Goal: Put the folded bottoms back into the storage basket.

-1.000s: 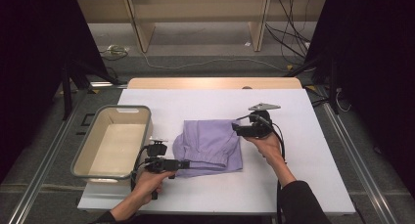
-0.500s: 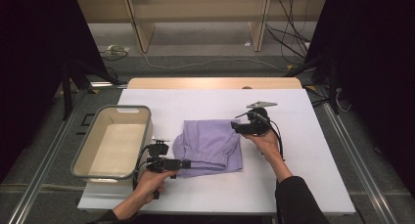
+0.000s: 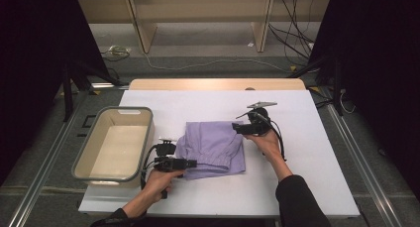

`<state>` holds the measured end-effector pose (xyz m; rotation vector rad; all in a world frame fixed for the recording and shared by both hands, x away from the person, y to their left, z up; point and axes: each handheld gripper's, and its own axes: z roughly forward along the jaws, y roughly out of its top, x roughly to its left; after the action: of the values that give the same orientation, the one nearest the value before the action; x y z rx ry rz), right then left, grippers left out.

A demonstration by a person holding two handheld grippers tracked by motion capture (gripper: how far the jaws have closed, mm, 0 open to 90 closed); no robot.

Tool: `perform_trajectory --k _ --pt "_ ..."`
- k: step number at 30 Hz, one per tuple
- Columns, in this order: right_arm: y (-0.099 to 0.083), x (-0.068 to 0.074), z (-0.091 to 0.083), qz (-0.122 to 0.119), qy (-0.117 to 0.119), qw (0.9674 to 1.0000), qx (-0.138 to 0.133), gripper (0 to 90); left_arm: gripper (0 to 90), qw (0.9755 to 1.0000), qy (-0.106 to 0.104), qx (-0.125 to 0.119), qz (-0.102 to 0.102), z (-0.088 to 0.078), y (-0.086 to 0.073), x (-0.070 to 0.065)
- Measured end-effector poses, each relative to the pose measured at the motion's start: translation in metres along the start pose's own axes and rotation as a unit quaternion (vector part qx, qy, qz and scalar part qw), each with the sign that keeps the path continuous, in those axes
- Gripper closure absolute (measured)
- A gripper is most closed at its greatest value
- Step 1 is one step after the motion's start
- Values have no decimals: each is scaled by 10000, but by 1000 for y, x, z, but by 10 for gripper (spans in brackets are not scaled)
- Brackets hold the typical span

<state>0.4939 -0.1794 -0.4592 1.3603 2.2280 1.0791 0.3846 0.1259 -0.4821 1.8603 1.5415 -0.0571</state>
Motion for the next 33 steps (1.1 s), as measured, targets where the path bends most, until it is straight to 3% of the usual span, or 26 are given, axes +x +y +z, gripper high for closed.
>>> perform_trajectory --k 10,15,33 --pt "2 -5 9 110 5 9998 145 207 534 9997 202 -42 107 2 2 -1" --pt "4 -6 14 167 63 9996 201 208 691 9999 94 -59 38 7 3 -2" --pt "8 -13 34 443 234 9972 558 249 787 9998 -84 -164 -49 5 1 1"
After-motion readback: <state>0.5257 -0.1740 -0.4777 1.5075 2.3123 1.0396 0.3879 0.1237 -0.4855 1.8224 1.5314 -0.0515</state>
